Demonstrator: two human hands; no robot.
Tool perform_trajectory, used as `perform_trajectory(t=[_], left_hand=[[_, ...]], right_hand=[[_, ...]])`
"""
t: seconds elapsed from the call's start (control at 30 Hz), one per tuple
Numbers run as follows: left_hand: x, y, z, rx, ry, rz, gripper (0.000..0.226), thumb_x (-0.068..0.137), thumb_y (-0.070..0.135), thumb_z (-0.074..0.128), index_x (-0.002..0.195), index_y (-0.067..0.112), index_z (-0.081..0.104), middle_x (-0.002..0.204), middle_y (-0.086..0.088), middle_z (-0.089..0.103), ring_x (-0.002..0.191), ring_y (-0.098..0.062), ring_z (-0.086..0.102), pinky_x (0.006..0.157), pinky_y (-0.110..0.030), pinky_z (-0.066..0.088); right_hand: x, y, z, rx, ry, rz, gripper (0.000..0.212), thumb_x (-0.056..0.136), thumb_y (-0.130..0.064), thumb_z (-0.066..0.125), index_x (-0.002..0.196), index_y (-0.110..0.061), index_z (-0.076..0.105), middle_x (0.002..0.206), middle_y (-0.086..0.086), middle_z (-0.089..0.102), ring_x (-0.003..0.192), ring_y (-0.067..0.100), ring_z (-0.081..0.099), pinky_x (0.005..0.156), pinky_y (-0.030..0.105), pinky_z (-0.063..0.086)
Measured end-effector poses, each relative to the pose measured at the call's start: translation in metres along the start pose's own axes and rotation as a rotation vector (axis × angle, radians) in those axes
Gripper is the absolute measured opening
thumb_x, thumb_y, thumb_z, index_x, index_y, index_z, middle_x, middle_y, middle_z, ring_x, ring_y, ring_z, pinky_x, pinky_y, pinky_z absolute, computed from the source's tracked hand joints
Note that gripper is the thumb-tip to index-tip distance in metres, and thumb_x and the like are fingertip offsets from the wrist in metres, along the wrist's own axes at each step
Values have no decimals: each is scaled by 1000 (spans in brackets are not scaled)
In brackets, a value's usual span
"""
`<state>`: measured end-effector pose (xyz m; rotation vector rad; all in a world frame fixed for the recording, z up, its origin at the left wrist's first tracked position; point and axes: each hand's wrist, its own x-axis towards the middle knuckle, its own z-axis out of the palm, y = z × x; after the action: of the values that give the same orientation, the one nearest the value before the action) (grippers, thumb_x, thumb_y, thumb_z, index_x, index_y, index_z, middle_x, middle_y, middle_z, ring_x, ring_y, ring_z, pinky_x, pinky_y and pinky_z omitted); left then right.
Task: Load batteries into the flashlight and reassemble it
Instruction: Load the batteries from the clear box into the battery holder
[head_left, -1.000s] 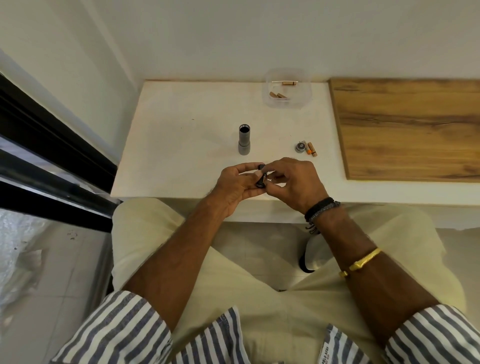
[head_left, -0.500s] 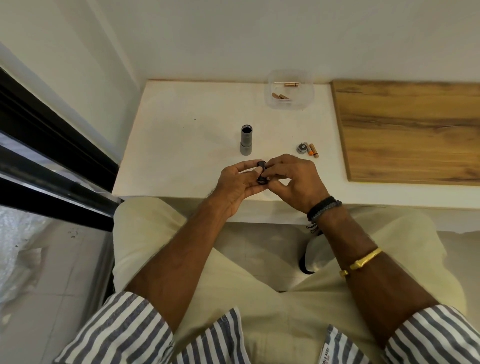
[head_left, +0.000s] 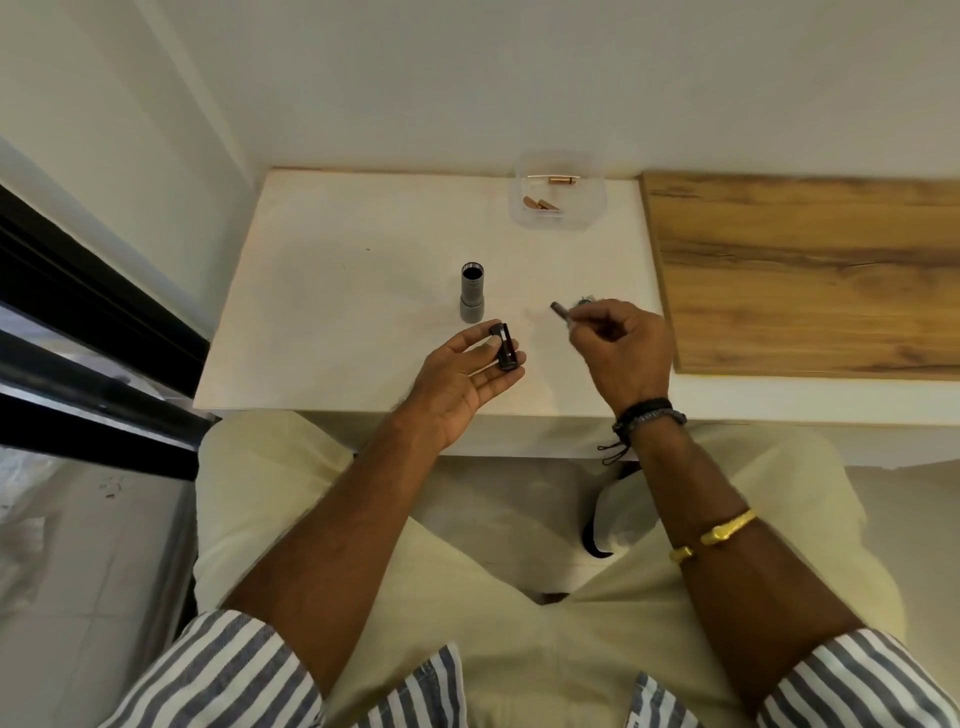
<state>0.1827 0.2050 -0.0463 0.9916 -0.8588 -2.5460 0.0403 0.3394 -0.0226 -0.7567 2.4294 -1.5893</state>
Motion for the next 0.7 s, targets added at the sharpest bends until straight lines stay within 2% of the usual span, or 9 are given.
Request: perform_trajectory(t=[0.07, 0.13, 0.2, 0.27, 0.33, 0.43, 0.63, 0.7], left_hand=[[1, -1, 0, -18, -26, -3, 28, 96, 2, 61, 124, 5, 64, 112, -22, 72, 106, -38, 71, 87, -44, 59], [3, -1, 0, -23, -41, -9, 27, 97, 2, 59, 123, 6, 65, 111, -22, 72, 106, -38, 71, 87, -43, 59], [5, -2, 1, -22, -49, -13, 27, 98, 2, 58, 124, 5, 64, 112, -22, 72, 106, -37, 71, 87, -43, 59], [6, -2, 3, -23, -57, -11, 28, 98, 2, 57, 125, 5, 63, 112, -23, 72, 107, -37, 70, 88, -43, 59], [8, -3, 5, -20, -64, -11, 27, 99, 3, 57, 125, 6, 63, 113, -22, 72, 107, -36, 70, 88, -42, 59], [11, -5, 7, -11, -65, -13, 27, 99, 3, 56, 125, 6, 62, 112, -21, 73, 108, -35, 71, 87, -40, 60], [19, -7, 10, -31, -60, -17, 27, 99, 2, 55, 124, 7, 62, 115, -22, 72, 111, -34, 70, 88, -40, 59], [21, -7, 12, -43, -59, -22, 28, 99, 1, 54, 125, 7, 62, 116, -22, 72, 111, -34, 70, 90, -40, 59]], right_hand=[[11, 10, -6, 52, 114, 124, 16, 79, -9, 77, 87, -22, 80, 83, -11, 76, 80, 4, 73, 75, 24, 62], [21, 22, -11, 39, 207, 219, 16, 78, -10, 76, 84, -24, 79, 78, -10, 75, 76, 6, 72, 73, 29, 63], [30, 33, -12, 0, 263, 282, 15, 78, -10, 73, 86, -21, 79, 80, -5, 76, 78, 12, 73, 75, 36, 64], [35, 43, -12, -63, 294, 317, 14, 81, -12, 72, 89, -20, 80, 83, -7, 75, 79, 11, 72, 77, 39, 63], [38, 51, -11, -137, 305, 339, 14, 83, -16, 72, 92, -22, 80, 84, -9, 74, 80, 8, 69, 80, 37, 62], [40, 59, -8, -182, 297, 365, 14, 84, -19, 73, 94, -23, 80, 89, -5, 76, 84, 11, 69, 82, 34, 60], [42, 66, -1, -263, 235, 332, 13, 84, -26, 76, 95, -22, 81, 91, -3, 78, 82, 12, 68, 71, 22, 49], [43, 66, -1, -273, 222, 335, 13, 84, -25, 76, 95, -22, 81, 90, -4, 78, 82, 11, 68, 71, 23, 50]])
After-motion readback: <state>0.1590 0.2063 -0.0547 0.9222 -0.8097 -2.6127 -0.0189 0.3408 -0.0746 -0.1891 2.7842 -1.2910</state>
